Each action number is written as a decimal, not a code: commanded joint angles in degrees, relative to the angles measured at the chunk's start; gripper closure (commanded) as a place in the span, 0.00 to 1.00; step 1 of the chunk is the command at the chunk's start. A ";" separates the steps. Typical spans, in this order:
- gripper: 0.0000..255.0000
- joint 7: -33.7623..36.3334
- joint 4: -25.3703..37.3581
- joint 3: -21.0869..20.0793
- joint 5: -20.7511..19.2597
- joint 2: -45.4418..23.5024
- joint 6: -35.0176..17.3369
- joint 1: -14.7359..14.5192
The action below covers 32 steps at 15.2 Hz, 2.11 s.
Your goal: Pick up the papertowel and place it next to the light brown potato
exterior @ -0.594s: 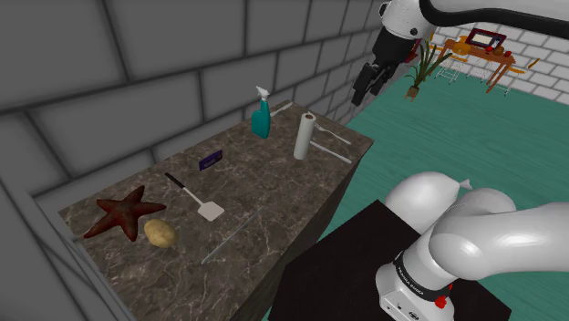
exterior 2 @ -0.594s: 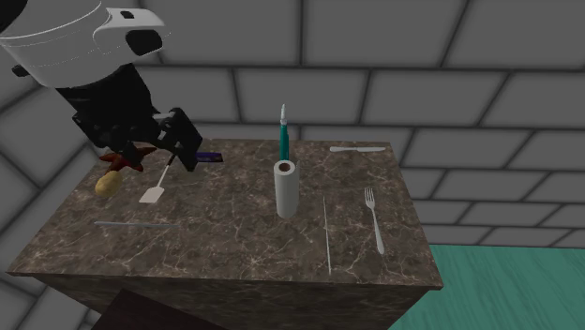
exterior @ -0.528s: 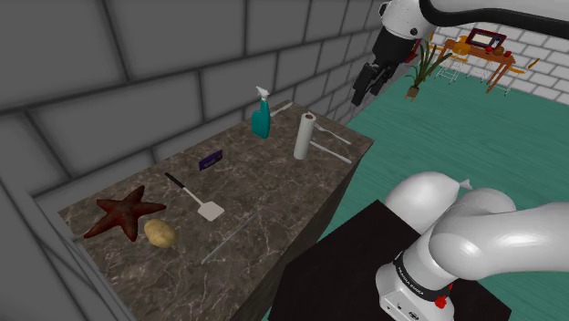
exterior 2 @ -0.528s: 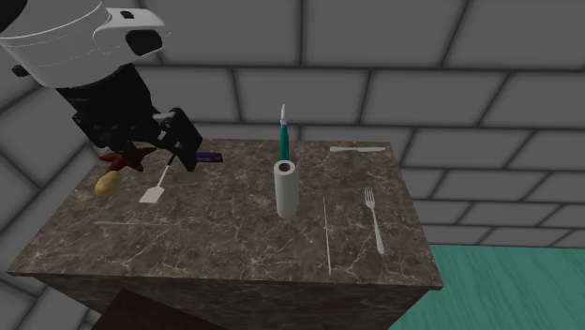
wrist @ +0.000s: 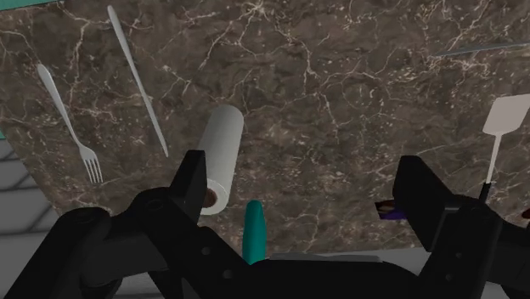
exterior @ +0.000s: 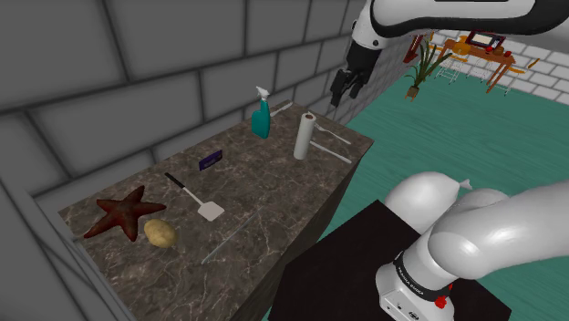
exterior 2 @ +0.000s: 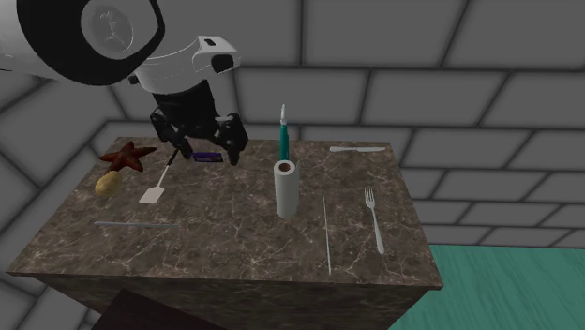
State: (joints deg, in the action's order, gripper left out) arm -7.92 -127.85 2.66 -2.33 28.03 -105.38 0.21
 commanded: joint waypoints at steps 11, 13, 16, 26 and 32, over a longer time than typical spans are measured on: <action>0.00 -2.72 14.89 3.86 3.58 -26.90 -7.22 1.49; 0.00 -3.30 18.33 4.29 4.53 -31.54 -7.56 1.91; 0.00 -4.10 24.06 4.74 6.03 -38.60 -7.55 2.70; 0.00 -5.08 29.10 4.78 8.12 -48.59 -10.86 3.88; 0.00 -5.14 28.42 4.73 8.22 -48.98 -11.92 3.87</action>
State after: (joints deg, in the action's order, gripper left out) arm -13.06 -99.42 7.39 5.88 -20.94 -117.27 4.07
